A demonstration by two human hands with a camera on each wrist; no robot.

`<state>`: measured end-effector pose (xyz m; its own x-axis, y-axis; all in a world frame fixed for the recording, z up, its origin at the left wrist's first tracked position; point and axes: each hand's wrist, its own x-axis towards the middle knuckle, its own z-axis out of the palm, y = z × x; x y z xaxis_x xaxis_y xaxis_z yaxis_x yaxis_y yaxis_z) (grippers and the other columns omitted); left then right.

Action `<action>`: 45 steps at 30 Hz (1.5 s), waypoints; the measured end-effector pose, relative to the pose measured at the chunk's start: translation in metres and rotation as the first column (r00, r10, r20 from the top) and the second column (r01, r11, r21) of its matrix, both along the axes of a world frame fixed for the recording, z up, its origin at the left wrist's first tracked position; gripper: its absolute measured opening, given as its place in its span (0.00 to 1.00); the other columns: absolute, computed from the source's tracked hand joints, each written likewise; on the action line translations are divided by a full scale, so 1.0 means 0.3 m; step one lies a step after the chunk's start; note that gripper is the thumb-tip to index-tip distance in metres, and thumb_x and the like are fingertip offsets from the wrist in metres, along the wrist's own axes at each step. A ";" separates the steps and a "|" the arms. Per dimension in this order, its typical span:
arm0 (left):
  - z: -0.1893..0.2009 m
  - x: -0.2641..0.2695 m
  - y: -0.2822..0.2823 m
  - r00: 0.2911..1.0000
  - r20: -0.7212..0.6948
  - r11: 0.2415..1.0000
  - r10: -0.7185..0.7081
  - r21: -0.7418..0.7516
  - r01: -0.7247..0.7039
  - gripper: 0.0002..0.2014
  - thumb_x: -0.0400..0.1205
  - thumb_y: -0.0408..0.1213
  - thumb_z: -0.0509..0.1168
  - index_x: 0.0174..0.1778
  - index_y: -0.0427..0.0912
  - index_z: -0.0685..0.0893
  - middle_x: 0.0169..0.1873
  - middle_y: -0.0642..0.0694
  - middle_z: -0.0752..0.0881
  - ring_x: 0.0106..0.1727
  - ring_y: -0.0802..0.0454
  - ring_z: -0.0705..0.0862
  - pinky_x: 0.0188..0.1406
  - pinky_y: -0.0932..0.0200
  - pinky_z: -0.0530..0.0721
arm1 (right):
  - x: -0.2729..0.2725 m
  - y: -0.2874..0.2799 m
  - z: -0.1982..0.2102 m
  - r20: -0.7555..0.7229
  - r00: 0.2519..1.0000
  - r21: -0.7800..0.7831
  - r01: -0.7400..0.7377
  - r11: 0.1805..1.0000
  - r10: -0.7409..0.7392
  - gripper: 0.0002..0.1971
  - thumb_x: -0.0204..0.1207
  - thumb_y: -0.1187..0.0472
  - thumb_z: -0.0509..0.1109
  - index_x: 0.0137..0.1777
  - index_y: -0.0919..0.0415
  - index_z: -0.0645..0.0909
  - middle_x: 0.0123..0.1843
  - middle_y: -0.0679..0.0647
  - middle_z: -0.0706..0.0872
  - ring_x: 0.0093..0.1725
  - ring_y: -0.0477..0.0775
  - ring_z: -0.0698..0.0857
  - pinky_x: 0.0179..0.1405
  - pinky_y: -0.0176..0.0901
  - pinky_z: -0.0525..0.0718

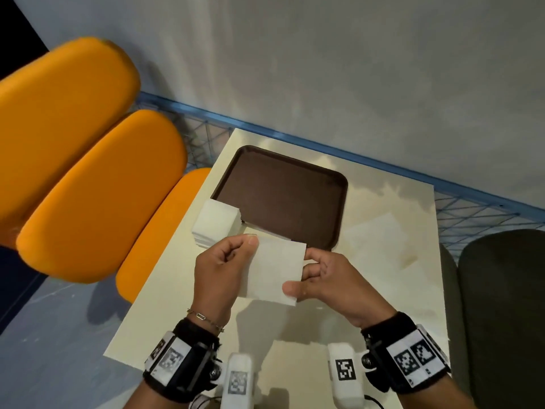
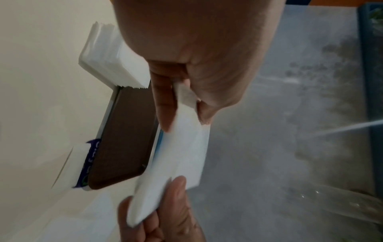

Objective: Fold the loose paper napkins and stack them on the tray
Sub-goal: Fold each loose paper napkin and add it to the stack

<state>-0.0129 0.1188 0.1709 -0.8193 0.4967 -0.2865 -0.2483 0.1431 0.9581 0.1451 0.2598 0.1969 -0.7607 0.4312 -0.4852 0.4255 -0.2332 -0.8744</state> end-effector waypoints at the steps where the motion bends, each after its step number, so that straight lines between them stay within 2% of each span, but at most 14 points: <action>1: -0.009 -0.019 -0.009 1.000 0.012 1.000 0.023 0.006 -0.023 0.04 0.82 0.43 0.77 0.48 0.49 0.96 0.45 0.54 0.95 0.52 0.49 0.92 0.53 0.45 0.92 | -0.022 -0.011 -0.009 0.020 0.998 0.000 -0.058 0.998 0.058 0.23 0.72 0.69 0.87 0.67 0.59 0.87 0.47 0.64 0.96 0.46 0.63 0.95 0.53 0.54 0.93; 5: -0.055 -0.104 -0.053 0.998 -0.011 0.998 0.061 -0.005 -0.061 0.04 0.83 0.43 0.77 0.49 0.50 0.95 0.44 0.55 0.95 0.47 0.58 0.91 0.49 0.54 0.90 | -0.126 -0.059 -0.051 0.092 0.982 0.006 -0.164 0.986 0.163 0.23 0.75 0.70 0.84 0.69 0.60 0.86 0.45 0.65 0.95 0.42 0.60 0.95 0.49 0.51 0.94; 8: -0.096 -0.176 -0.087 0.994 -0.110 0.998 0.029 -0.058 -0.036 0.04 0.84 0.44 0.76 0.50 0.51 0.95 0.44 0.58 0.94 0.47 0.60 0.91 0.48 0.58 0.87 | -0.208 -0.072 -0.078 0.155 0.948 -0.026 -0.278 0.960 0.278 0.25 0.73 0.65 0.87 0.69 0.56 0.86 0.47 0.63 0.96 0.44 0.56 0.95 0.52 0.52 0.95; 12: -0.155 -0.298 -0.130 0.949 -0.251 0.972 -0.191 -0.182 0.147 0.03 0.83 0.44 0.76 0.48 0.54 0.96 0.44 0.63 0.94 0.48 0.62 0.91 0.50 0.58 0.88 | -0.320 -0.055 -0.130 0.230 0.937 0.132 -0.298 0.946 0.263 0.20 0.70 0.50 0.89 0.61 0.47 0.90 0.55 0.45 0.95 0.50 0.46 0.95 0.56 0.49 0.93; 15: -0.184 -0.369 -0.143 0.897 -0.271 0.928 -0.348 -0.234 0.289 0.03 0.82 0.44 0.78 0.48 0.55 0.96 0.44 0.65 0.94 0.49 0.63 0.91 0.51 0.59 0.87 | -0.407 -0.048 -0.167 0.211 0.943 0.153 -0.293 0.944 0.258 0.08 0.74 0.57 0.86 0.52 0.52 0.94 0.44 0.50 0.95 0.40 0.45 0.91 0.45 0.43 0.91; 18: -0.227 -0.429 -0.141 0.952 -0.210 0.967 -0.221 -0.172 0.186 0.09 0.80 0.51 0.79 0.55 0.58 0.95 0.42 0.60 0.93 0.47 0.61 0.88 0.52 0.55 0.88 | -0.479 -0.044 -0.226 0.225 0.950 0.156 -0.255 0.954 0.217 0.05 0.75 0.61 0.86 0.48 0.59 0.94 0.38 0.51 0.94 0.36 0.43 0.88 0.40 0.39 0.87; 20: -0.252 -0.464 -0.142 0.996 0.025 0.989 -0.089 -0.115 0.092 0.18 0.77 0.56 0.80 0.60 0.56 0.92 0.49 0.58 0.93 0.51 0.56 0.90 0.53 0.51 0.90 | -0.523 -0.038 -0.272 0.190 0.980 0.114 -0.082 0.990 0.059 0.07 0.75 0.61 0.86 0.50 0.60 0.94 0.43 0.54 0.96 0.40 0.47 0.89 0.42 0.41 0.87; 22: -0.281 -0.482 -0.145 0.972 0.216 0.989 -0.095 -0.091 0.117 0.18 0.77 0.52 0.81 0.59 0.49 0.92 0.51 0.50 0.95 0.53 0.47 0.93 0.50 0.48 0.91 | -0.566 -0.041 -0.307 0.157 0.982 0.028 0.102 0.994 -0.105 0.07 0.76 0.61 0.85 0.52 0.60 0.95 0.46 0.55 0.97 0.42 0.49 0.90 0.46 0.43 0.90; 24: -0.323 -0.492 -0.140 0.963 0.249 0.983 -0.103 -0.123 0.137 0.12 0.79 0.44 0.81 0.55 0.43 0.94 0.48 0.45 0.96 0.49 0.44 0.93 0.44 0.51 0.89 | -0.604 -0.048 -0.337 0.167 0.967 -0.053 0.205 0.977 -0.194 0.09 0.77 0.60 0.85 0.54 0.60 0.95 0.47 0.53 0.97 0.42 0.47 0.91 0.51 0.43 0.93; 27: -0.380 -0.522 -0.111 0.975 0.223 0.981 0.018 -0.193 0.026 0.09 0.80 0.40 0.80 0.48 0.39 0.94 0.40 0.42 0.95 0.39 0.47 0.90 0.39 0.51 0.88 | -0.650 -0.056 -0.382 0.187 0.952 -0.089 0.262 0.961 -0.242 0.09 0.76 0.61 0.85 0.53 0.62 0.93 0.41 0.56 0.93 0.38 0.49 0.88 0.50 0.43 0.93; 32: -0.435 -0.581 -0.035 0.994 0.069 0.947 0.088 -0.316 -0.062 0.08 0.78 0.42 0.82 0.49 0.45 0.94 0.35 0.45 0.94 0.30 0.54 0.88 0.27 0.61 0.86 | -0.701 -0.028 -0.455 0.265 0.922 0.059 0.278 0.959 -0.283 0.10 0.75 0.56 0.87 0.51 0.59 0.92 0.40 0.55 0.95 0.37 0.51 0.88 0.33 0.40 0.87; 36: -0.481 -0.614 0.001 0.999 -0.013 0.914 0.045 -0.402 -0.046 0.11 0.77 0.46 0.82 0.51 0.46 0.93 0.36 0.50 0.94 0.36 0.51 0.93 0.42 0.49 0.94 | -0.718 -0.009 -0.479 0.322 0.898 0.139 0.269 0.953 -0.301 0.11 0.74 0.54 0.88 0.49 0.58 0.93 0.44 0.53 0.96 0.36 0.48 0.88 0.26 0.36 0.82; 39: -0.502 -0.624 0.007 0.998 -0.056 0.893 0.010 -0.450 -0.034 0.15 0.76 0.47 0.83 0.55 0.45 0.93 0.37 0.49 0.93 0.36 0.56 0.92 0.44 0.58 0.88 | -0.719 -0.005 -0.491 0.337 0.888 0.161 0.273 0.949 -0.312 0.10 0.73 0.54 0.88 0.49 0.58 0.93 0.43 0.54 0.96 0.34 0.48 0.87 0.26 0.36 0.82; 45: -0.526 -0.629 0.010 0.996 -0.090 0.861 -0.020 -0.508 -0.029 0.15 0.76 0.50 0.83 0.53 0.48 0.92 0.37 0.54 0.92 0.41 0.53 0.92 0.49 0.56 0.88 | -0.717 0.002 -0.524 0.359 0.873 0.180 0.283 0.942 -0.331 0.11 0.71 0.52 0.89 0.46 0.55 0.93 0.40 0.52 0.96 0.34 0.48 0.88 0.32 0.41 0.84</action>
